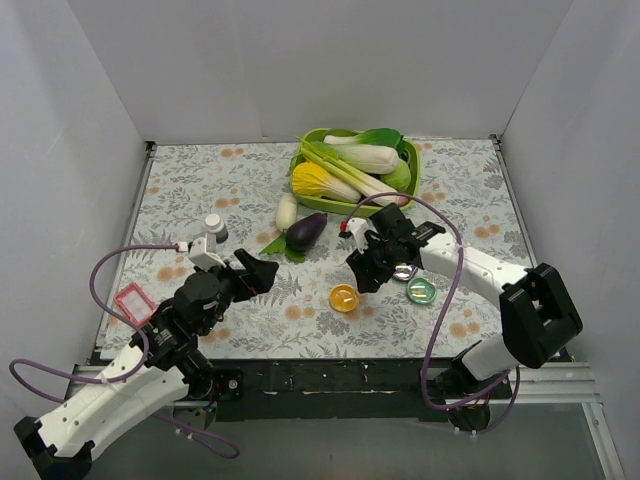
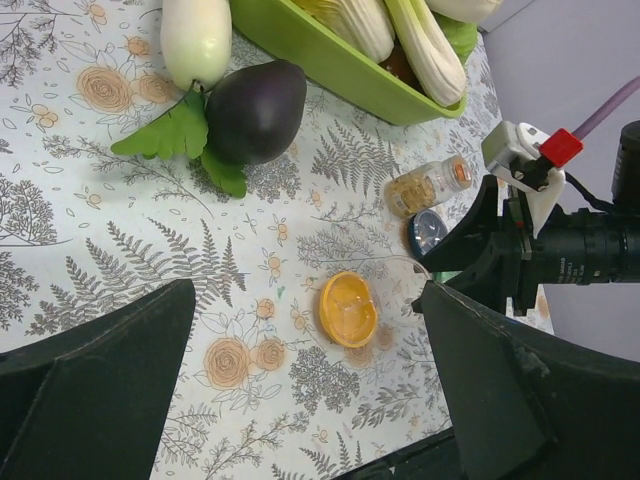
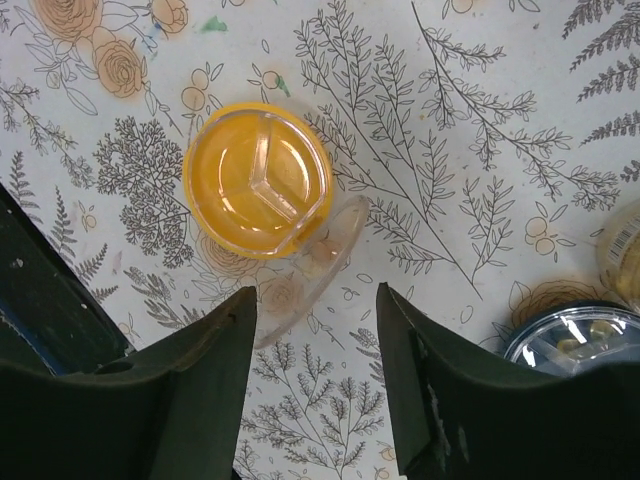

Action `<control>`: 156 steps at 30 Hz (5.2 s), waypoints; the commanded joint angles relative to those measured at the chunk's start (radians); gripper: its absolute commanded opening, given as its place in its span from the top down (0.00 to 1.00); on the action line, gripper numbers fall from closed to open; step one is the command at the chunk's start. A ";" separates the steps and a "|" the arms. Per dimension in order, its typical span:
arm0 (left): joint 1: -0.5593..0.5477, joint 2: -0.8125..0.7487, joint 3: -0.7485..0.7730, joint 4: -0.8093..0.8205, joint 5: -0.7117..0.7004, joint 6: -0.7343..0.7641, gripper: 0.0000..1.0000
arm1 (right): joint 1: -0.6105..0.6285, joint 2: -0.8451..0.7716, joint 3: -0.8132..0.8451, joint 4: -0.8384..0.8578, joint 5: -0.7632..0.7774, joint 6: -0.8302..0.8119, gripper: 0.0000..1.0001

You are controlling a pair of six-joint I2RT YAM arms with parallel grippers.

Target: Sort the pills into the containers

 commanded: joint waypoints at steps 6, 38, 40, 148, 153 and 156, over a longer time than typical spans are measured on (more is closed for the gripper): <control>0.005 -0.029 0.012 -0.037 -0.026 0.002 0.02 | 0.052 0.091 0.162 -0.028 0.124 -0.009 0.65; 0.005 -0.049 0.034 -0.083 -0.026 0.029 0.02 | 0.098 0.182 0.334 0.078 0.328 -0.089 0.58; 0.005 -0.027 0.044 -0.082 -0.017 0.049 0.02 | 0.096 0.162 0.342 0.073 0.333 -0.092 0.48; -0.269 0.952 0.379 0.071 0.340 0.451 0.20 | -0.138 -0.430 -0.200 -0.144 -0.575 -0.911 0.20; -0.269 0.803 0.324 0.075 0.325 0.417 0.02 | -0.111 -0.409 -0.195 -0.158 -0.566 -0.923 0.20; -0.266 0.690 0.288 0.050 0.261 0.394 0.02 | -0.079 -0.384 -0.178 -0.157 -0.558 -0.919 0.20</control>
